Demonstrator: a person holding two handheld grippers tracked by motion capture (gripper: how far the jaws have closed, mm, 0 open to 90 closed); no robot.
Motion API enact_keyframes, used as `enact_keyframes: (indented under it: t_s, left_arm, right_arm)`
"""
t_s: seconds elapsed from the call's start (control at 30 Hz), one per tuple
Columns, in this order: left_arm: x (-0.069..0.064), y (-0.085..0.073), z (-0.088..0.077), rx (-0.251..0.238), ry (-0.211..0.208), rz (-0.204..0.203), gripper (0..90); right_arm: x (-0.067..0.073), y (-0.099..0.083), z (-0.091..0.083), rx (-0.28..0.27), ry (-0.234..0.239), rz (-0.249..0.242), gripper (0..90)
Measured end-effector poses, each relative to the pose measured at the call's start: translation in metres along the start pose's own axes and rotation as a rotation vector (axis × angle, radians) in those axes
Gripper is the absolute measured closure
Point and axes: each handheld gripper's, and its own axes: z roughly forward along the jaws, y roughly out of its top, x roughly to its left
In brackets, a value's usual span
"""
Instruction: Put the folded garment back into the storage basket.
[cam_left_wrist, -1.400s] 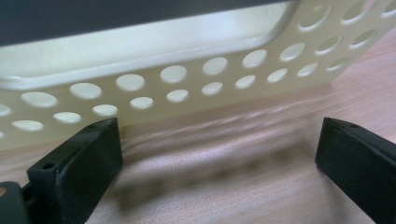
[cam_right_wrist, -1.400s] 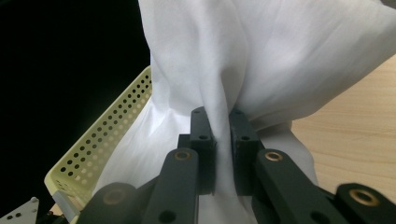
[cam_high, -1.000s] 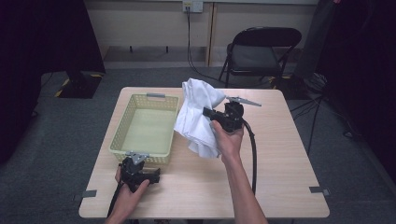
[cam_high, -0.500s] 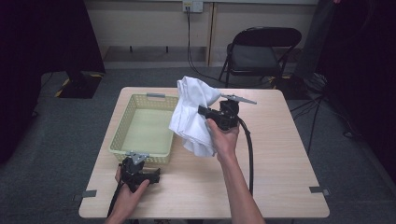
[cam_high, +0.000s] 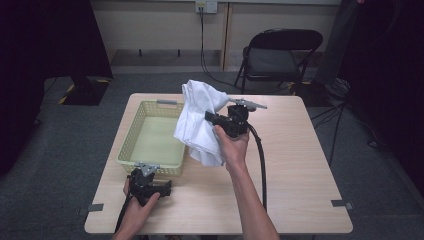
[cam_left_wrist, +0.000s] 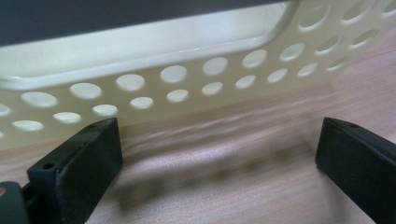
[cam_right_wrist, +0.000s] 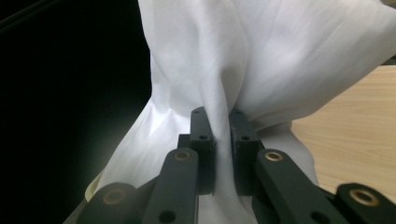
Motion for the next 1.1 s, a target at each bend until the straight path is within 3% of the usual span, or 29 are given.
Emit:
enact_keyframes:
  t_s: [0.5, 1.1]
  left_arm:
    - [0.000, 0.000, 0.000, 0.000, 0.000, 0.000, 0.0]
    - [-0.001, 0.000, 0.000, -0.001, -0.004, 0.004, 0.1]
  right_arm:
    - [0.018, 0.005, 0.016, 0.014, 0.029, -0.018, 83.0]
    - [0.035, 0.007, 0.049, 0.043, 0.041, -0.009, 83.0]
